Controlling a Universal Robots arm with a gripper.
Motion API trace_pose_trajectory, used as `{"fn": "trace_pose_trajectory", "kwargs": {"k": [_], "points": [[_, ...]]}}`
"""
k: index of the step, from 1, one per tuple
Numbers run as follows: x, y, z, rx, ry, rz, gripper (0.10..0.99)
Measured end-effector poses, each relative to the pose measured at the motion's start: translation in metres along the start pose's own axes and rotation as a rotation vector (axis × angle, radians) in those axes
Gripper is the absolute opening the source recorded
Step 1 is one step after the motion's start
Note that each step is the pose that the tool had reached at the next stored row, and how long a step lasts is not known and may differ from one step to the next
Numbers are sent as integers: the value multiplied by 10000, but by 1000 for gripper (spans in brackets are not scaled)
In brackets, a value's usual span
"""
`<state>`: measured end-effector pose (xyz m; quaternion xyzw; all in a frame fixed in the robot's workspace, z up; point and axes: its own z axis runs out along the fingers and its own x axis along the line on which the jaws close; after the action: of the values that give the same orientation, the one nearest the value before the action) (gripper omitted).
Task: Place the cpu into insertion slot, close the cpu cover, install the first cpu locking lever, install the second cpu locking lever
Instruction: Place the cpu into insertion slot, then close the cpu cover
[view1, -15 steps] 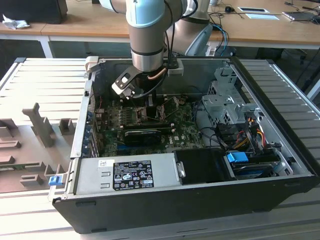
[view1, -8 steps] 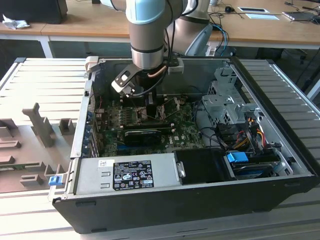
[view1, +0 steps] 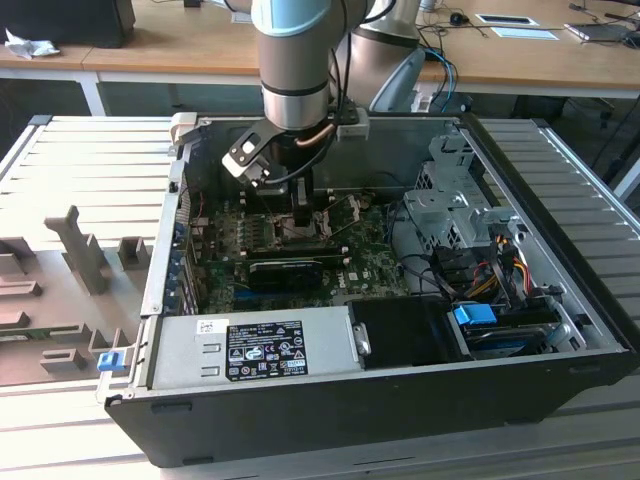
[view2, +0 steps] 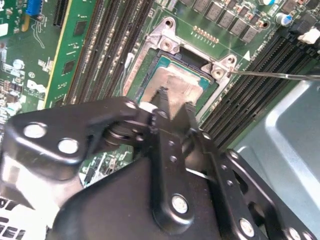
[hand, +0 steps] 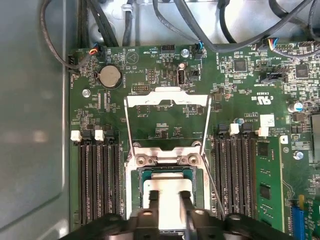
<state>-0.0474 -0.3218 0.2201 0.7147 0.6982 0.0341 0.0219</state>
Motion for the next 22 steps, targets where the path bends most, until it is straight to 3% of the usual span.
{"fn": "trace_pose_trajectory", "kwargs": {"k": [2, 3, 11, 17, 20, 22], "points": [[0, 2, -26, 1, -11, -1, 220], [1, 3, -34, 0, -12, -1, 106], [2, 9, -121, 3, -17, 0, 106], [3, 19, -133, 17, -18, -1, 106], [-1, 86, -127, 57, -8, 3, 106], [-2, 94, -127, 60, -10, 9, 106]]}}
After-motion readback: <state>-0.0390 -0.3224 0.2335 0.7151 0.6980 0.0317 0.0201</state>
